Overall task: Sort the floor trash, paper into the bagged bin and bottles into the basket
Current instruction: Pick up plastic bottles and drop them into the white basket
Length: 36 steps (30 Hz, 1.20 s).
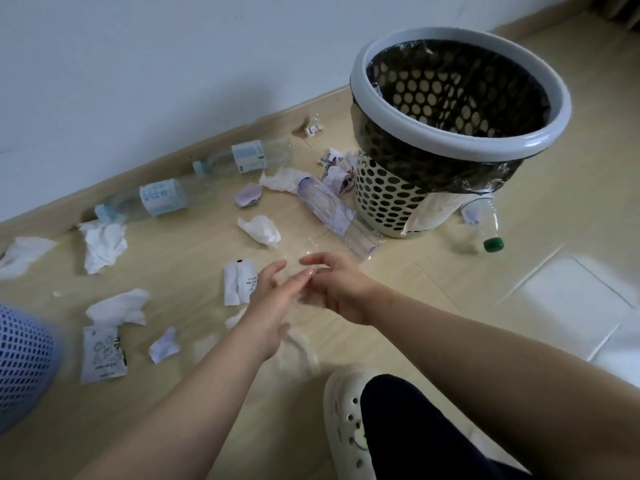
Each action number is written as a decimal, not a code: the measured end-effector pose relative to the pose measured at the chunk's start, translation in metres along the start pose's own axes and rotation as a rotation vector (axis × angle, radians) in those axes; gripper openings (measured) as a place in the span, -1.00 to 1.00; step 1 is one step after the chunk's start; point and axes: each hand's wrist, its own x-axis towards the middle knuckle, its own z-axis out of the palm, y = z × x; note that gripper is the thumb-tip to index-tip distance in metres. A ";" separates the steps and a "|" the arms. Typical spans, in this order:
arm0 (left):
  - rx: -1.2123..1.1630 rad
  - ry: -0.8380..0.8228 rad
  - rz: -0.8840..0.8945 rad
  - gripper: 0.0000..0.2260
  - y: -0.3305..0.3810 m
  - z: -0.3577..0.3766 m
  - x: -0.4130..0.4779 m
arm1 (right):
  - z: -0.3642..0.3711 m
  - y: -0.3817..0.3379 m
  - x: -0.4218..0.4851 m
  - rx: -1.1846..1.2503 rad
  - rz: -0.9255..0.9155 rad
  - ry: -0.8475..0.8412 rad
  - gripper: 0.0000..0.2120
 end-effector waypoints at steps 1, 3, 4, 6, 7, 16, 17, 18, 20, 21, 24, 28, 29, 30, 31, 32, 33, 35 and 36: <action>0.004 -0.038 0.002 -0.64 -0.003 0.002 -0.002 | -0.002 0.004 -0.004 0.058 0.015 -0.029 -0.75; -0.092 -0.089 0.001 -0.70 -0.008 0.006 -0.004 | -0.009 0.013 -0.013 0.139 0.046 -0.065 -0.71; -0.142 -0.092 0.005 -0.69 -0.010 0.008 -0.005 | -0.013 0.017 -0.017 0.167 0.055 -0.065 -0.69; -0.152 -0.071 0.015 -0.63 -0.014 0.014 -0.007 | -0.019 0.024 -0.026 0.173 0.053 -0.021 -0.72; -0.131 -0.054 0.028 -0.62 -0.016 0.017 -0.008 | -0.020 0.027 -0.029 0.147 0.039 0.025 -0.76; 0.085 -0.041 0.069 -0.65 -0.045 0.028 -0.019 | -0.044 0.068 -0.062 -0.522 0.009 0.649 -0.73; 0.105 -0.046 0.061 -0.65 -0.047 0.026 -0.019 | -0.052 0.075 -0.069 -0.661 0.054 0.699 -0.70; 0.133 -0.048 0.060 -0.64 -0.048 0.023 -0.019 | -0.060 0.082 -0.076 -0.793 0.119 0.732 -0.67; 0.210 -0.040 0.073 -0.62 -0.051 0.019 -0.019 | -0.076 0.091 -0.091 -0.974 0.300 0.792 -0.62; 0.240 -0.027 0.077 -0.60 -0.053 0.018 -0.019 | -0.084 0.093 -0.097 -1.004 0.406 0.833 -0.61; 0.246 -0.024 0.041 -0.61 -0.057 0.016 -0.017 | -0.101 0.098 -0.111 -0.891 0.669 0.979 -0.57; 0.226 -0.034 -0.001 -0.63 -0.060 0.012 -0.013 | -0.107 0.122 -0.116 -0.608 0.827 0.977 -0.51; 0.224 -0.039 -0.006 -0.62 -0.061 0.012 -0.012 | -0.108 0.129 -0.115 -0.540 0.835 0.969 -0.49; 0.229 -0.046 -0.007 -0.62 -0.062 0.011 -0.011 | -0.109 0.133 -0.113 -0.474 0.823 0.974 -0.49; 0.238 -0.053 -0.010 -0.62 -0.063 0.010 -0.011 | -0.109 0.136 -0.112 -0.434 0.797 0.992 -0.52; 0.243 -0.059 -0.016 -0.61 -0.064 0.009 -0.010 | -0.110 0.137 -0.109 -0.421 0.767 1.022 -0.56; 0.240 -0.061 -0.024 -0.61 -0.065 0.007 -0.008 | -0.110 0.137 -0.107 -0.432 0.741 1.053 -0.61; 0.222 -0.062 -0.037 -0.60 -0.066 0.004 -0.006 | -0.108 0.135 -0.103 -0.484 0.682 1.085 -0.70; 0.214 -0.062 -0.040 -0.60 -0.067 0.003 -0.005 | -0.107 0.133 -0.099 -0.523 0.644 1.077 -0.72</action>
